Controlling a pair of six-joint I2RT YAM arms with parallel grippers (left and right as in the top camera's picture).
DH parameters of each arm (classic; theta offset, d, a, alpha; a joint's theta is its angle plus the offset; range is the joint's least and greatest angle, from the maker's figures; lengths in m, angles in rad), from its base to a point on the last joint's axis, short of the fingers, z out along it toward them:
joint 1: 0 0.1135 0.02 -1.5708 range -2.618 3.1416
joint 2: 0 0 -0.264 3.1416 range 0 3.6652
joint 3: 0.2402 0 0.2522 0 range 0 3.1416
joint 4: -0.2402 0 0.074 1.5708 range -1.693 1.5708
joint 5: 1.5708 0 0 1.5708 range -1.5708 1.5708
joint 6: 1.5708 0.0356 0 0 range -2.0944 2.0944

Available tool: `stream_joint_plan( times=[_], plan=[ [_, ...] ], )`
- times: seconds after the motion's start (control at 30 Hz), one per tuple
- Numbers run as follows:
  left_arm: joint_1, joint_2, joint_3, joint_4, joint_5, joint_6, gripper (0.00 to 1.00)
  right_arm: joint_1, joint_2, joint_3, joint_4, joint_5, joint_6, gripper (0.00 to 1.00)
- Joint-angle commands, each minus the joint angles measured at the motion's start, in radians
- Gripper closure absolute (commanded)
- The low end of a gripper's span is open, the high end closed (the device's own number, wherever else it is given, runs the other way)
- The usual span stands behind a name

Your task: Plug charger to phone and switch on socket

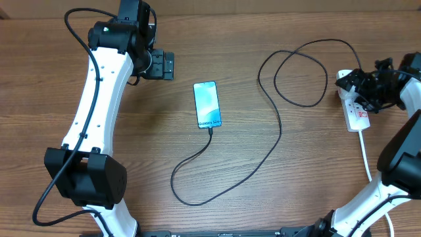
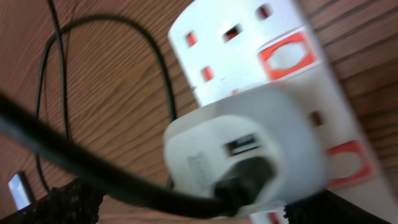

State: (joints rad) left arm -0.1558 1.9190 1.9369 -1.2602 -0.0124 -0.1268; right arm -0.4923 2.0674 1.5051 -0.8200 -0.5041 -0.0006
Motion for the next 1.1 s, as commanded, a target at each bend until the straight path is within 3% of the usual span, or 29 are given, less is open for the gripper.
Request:
stream_joint_plan(
  times=[0.0,1.07],
  plan=[
    [-0.002,0.007,0.001,0.004,-0.006,0.015,0.00,0.028,0.018,-0.014,-0.002,-0.040,0.005,0.04],
    [-0.002,0.007,0.001,0.004,-0.006,0.015,0.00,-0.036,-0.017,0.053,0.005,0.059,0.090,0.09]
  ],
)
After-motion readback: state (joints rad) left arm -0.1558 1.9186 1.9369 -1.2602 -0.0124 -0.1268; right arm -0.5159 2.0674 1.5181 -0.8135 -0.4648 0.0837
